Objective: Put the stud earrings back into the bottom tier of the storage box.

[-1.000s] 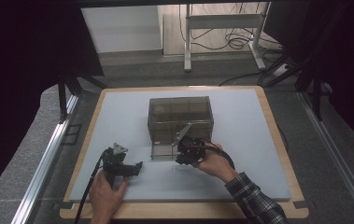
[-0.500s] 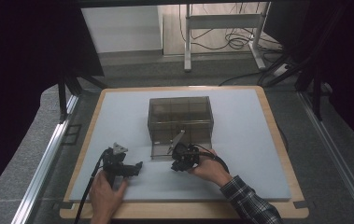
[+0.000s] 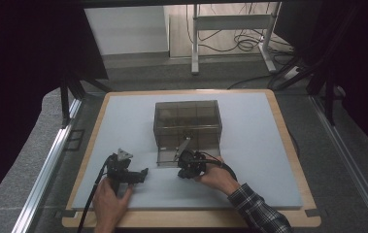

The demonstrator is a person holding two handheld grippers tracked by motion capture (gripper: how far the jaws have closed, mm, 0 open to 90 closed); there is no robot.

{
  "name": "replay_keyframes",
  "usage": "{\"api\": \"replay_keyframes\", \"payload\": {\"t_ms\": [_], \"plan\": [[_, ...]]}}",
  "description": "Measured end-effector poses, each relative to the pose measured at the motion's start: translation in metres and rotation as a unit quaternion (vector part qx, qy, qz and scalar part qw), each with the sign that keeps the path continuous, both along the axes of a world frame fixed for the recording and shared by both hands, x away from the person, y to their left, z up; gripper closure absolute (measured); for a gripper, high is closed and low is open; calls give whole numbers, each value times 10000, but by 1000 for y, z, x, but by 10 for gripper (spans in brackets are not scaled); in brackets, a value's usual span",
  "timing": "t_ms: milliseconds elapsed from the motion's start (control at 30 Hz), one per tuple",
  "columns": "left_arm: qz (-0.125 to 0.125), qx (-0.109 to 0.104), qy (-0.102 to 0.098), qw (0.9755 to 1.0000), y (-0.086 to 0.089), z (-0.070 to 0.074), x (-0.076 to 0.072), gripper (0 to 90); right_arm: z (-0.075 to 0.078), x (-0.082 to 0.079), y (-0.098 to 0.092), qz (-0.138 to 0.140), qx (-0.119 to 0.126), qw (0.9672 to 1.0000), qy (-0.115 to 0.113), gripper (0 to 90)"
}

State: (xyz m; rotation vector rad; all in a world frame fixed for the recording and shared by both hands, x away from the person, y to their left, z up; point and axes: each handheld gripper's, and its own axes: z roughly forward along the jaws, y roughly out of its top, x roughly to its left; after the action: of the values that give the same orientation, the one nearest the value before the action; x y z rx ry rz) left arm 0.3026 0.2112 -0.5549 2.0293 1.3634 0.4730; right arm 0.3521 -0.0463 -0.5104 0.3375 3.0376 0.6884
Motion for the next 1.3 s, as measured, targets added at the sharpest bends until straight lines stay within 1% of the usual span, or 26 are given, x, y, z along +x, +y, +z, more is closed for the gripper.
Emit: {"api": "replay_keyframes", "payload": {"t_ms": [100,333,367,500,567,733,767,867,900,1033,1067,1100,1300], "plan": [[-1,1,0,10000,0,0,0,0,1,1,-1,-5,-9,10000,27,847],[-2,1,-1,10000,0,0,0,0,10,2,-4,-30,68,10000,-12,847],[-3,2,-1,10000,0,0,0,0,14,3,-5,-34,86,10000,-29,847],[-13,11,-3,10000,0,0,0,0,18,3,-6,-29,130,9999,-58,847],[-19,18,-8,10000,0,0,0,0,24,4,-8,-74,143,9998,-93,847],[-19,14,-12,10000,0,0,0,0,31,7,-10,-101,205,9996,-154,846],[-19,14,-12,10000,0,0,0,0,35,9,-12,-153,208,9995,-203,846],[-19,15,-11,10000,0,0,0,0,38,11,-13,-194,238,9993,-225,846],[-18,13,-13,10000,0,0,0,0,42,14,-15,-254,294,9989,-251,846],[-17,12,-12,10000,0,0,0,0,47,21,-18,-358,326,9983,-332,846],[-17,12,-12,10000,0,0,0,0,47,21,-18,-358,326,9983,-332,846],[-18,13,-12,10000,0,0,0,0,48,25,-19,-422,330,9979,-363,846],[-18,13,-12,10000,0,0,0,0,47,34,-21,-555,366,9970,-405,846]]}}
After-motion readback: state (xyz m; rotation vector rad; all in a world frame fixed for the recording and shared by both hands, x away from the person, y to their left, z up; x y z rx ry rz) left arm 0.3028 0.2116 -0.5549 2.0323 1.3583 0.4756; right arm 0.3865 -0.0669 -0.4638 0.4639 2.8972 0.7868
